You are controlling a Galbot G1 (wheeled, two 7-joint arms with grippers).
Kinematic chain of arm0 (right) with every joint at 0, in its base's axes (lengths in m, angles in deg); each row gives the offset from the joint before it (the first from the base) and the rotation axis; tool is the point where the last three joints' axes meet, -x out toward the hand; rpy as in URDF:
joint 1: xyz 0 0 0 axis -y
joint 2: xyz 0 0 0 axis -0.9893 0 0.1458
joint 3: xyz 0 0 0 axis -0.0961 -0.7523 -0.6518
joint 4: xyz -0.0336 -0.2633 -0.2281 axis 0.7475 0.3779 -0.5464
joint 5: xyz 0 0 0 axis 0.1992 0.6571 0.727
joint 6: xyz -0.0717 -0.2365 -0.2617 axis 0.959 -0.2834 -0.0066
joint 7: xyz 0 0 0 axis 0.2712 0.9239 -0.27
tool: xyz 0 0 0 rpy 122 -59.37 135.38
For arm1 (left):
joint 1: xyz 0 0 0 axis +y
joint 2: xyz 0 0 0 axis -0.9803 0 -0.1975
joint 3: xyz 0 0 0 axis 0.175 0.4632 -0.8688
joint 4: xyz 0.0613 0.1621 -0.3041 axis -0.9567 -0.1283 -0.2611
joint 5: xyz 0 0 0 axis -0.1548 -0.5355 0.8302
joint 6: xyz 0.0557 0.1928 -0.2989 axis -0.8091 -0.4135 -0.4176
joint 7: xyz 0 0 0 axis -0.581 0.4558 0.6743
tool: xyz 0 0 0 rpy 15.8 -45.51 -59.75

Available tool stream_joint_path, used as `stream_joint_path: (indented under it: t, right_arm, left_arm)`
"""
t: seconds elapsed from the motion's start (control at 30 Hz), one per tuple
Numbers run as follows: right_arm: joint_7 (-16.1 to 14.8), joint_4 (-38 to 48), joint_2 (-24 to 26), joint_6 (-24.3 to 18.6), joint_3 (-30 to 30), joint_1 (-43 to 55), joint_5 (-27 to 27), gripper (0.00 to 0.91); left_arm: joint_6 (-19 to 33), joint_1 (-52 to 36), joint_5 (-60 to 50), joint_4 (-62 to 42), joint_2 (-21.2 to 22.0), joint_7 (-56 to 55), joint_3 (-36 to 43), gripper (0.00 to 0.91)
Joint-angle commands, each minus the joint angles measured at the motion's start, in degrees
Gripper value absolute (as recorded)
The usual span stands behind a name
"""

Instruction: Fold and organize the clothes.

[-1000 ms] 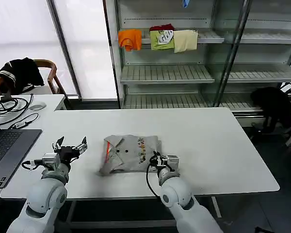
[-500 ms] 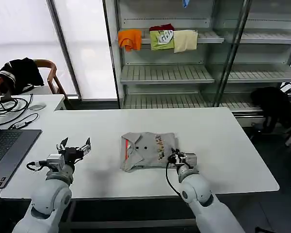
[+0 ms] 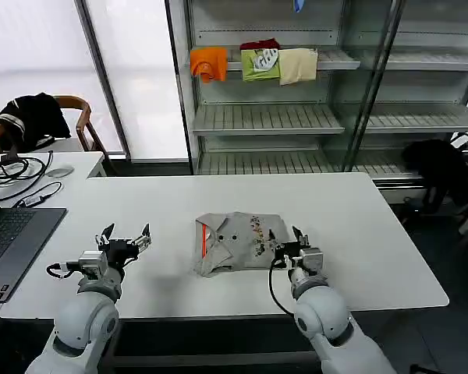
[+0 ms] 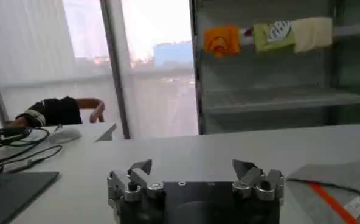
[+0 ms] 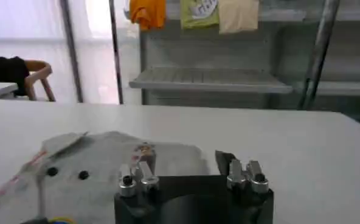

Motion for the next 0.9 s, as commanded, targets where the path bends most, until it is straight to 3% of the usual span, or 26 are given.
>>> stream_joint_path:
  t: [0.03, 0.57, 0.9]
  right_arm:
    - [2.0, -3.1, -2.8, 0.1, -7.4, -2.8, 3.7, 0.907]
    - [3.3, 2.5, -4.5, 0.2, -12.1, -1.8, 8.4, 0.907]
    - [3.4, 5.0, -3.4, 0.2, -10.0, -1.5, 8.3, 0.907]
  left_arm:
    - [0.0, 0.6, 0.2, 0.6, 0.0, 0.1, -0.3, 0.907]
    - [0.3, 1.2, 0.4, 0.5, 0.4, 0.4, -0.2, 0.907]
    - [0.3, 1.2, 1.0, 0.3, 0.1, 0.7, -0.5, 0.907]
